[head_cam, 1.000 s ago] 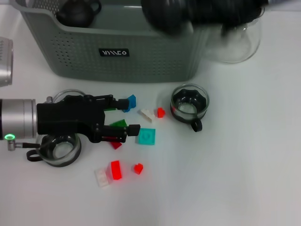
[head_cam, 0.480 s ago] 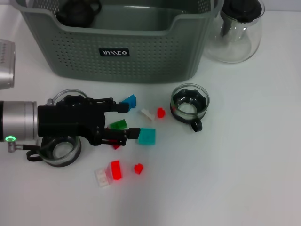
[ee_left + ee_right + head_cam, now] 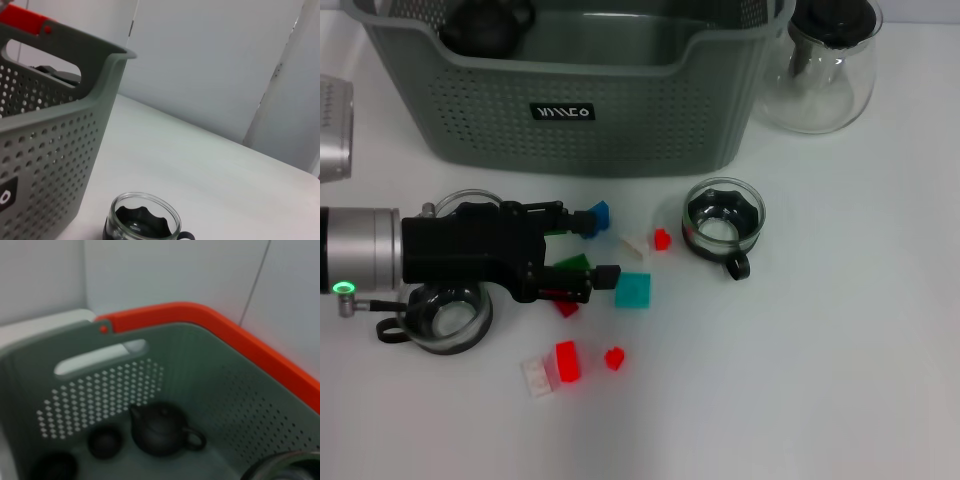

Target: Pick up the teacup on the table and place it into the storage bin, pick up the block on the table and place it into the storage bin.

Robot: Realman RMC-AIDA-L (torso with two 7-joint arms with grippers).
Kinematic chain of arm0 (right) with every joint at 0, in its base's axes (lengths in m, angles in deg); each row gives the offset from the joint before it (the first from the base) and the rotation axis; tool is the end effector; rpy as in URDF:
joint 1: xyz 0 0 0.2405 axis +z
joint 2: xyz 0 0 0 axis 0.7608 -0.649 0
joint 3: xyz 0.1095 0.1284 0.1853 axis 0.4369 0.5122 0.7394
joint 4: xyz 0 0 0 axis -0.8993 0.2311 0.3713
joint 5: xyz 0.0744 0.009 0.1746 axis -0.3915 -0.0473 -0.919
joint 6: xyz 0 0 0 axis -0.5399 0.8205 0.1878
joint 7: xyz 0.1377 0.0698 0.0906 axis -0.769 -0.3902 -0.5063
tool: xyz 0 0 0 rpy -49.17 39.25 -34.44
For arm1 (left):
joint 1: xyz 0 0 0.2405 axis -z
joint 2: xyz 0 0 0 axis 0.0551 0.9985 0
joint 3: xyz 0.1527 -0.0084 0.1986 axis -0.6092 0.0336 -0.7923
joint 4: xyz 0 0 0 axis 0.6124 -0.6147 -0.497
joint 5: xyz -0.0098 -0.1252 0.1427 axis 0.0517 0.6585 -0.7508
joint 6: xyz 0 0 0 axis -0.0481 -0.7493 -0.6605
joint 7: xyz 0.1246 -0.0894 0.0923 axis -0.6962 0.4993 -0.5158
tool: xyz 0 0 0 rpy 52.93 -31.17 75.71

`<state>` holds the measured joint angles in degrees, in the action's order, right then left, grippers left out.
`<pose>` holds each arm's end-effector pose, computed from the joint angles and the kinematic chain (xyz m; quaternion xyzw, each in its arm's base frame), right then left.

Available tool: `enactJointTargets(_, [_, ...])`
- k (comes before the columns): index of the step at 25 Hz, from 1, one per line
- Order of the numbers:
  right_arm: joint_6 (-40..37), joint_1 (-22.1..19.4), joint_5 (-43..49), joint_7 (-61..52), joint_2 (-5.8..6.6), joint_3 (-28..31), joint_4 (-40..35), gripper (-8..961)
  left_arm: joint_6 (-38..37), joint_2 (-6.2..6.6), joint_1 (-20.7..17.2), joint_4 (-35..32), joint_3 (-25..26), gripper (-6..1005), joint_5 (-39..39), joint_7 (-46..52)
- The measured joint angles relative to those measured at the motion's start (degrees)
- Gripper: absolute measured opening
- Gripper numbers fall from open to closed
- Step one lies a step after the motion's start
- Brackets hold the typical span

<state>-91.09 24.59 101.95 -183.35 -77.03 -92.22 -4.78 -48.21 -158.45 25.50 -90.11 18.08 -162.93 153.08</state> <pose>0.0296 0.4832 -0.0663 -0.9503 0.1667 0.0115 0.2628 -0.2403 0.2860 -0.0485 -0.9461 -0.2194 -0.2301 0.0621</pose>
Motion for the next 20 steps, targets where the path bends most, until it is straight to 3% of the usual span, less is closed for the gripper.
enactJointTargets(12, [17.9, 2.1, 1.5, 0.7, -1.37, -7.6, 12.1, 57, 0.0, 0.0, 0.5, 0.1, 0.1, 842, 0.3, -0.1])
enactJointTargets(20, [19.8, 1.5, 0.2, 1.0, -1.59, -10.3, 13.7, 57, 0.0, 0.0, 0.5, 0.1, 0.2, 841, 0.2, -0.1])
